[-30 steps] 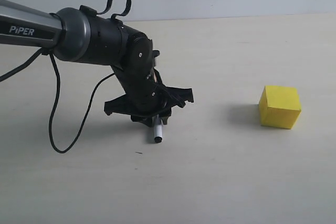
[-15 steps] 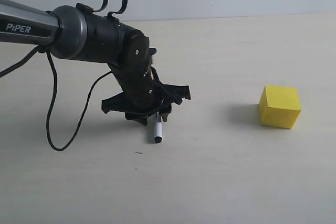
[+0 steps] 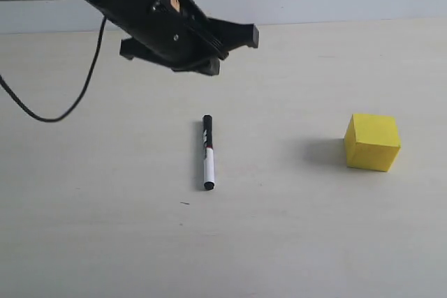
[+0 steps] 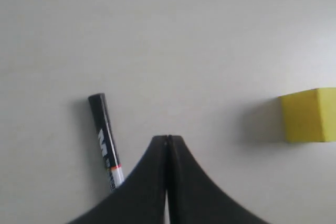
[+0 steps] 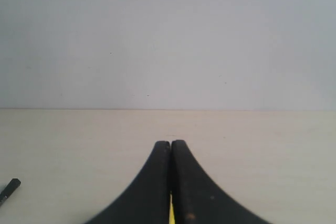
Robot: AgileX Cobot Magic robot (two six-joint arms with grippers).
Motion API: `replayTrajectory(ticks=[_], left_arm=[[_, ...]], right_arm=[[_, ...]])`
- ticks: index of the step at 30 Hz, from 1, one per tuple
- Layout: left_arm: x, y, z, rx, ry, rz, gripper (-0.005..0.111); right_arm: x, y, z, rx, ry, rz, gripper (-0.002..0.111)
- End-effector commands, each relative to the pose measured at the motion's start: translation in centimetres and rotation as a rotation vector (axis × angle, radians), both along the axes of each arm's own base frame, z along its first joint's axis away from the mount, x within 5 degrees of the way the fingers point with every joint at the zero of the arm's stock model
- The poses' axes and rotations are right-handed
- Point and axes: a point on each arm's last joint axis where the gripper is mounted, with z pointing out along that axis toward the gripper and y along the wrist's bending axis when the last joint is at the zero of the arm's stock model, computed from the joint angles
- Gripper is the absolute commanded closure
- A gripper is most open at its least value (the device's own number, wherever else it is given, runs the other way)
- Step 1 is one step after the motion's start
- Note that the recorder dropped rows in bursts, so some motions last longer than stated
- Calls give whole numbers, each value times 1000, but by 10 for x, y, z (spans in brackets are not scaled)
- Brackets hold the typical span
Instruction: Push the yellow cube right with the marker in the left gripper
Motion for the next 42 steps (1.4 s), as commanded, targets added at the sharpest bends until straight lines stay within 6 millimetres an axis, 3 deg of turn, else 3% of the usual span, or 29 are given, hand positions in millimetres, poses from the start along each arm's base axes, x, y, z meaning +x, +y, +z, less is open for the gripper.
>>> replayTrajectory(ticks=[1,4,8,17,24,34,38,42], left_arm=[[-45,10,48,-38,-200,-119,107],[-86,21,63,-140,-314,-197,107],[-137,53,72,-235,-402,-277,107],[-191,127,87,-222,-399,-265,107],[-208,153,106,-300,-471,-252,107],[-211,159,106,-271,-493,-266,107],[-207,160,95,-225,-512,-263,107],[-197,178,61,-344,-637,-96,107]], right_arm=[[0,0,-1,-2,-7,1,108],[0,0,-1,-2,-7,1,108],[0,0,-1,-2,-7,1,108],[0,0,-1,-2,-7,1,108],[0,0,-1,-2,-7,1,108],[0,0,-1,-2,-7,1,108],[0,0,-1,-2,-7,1,108],[0,0,-1,-2,-7,1,108]])
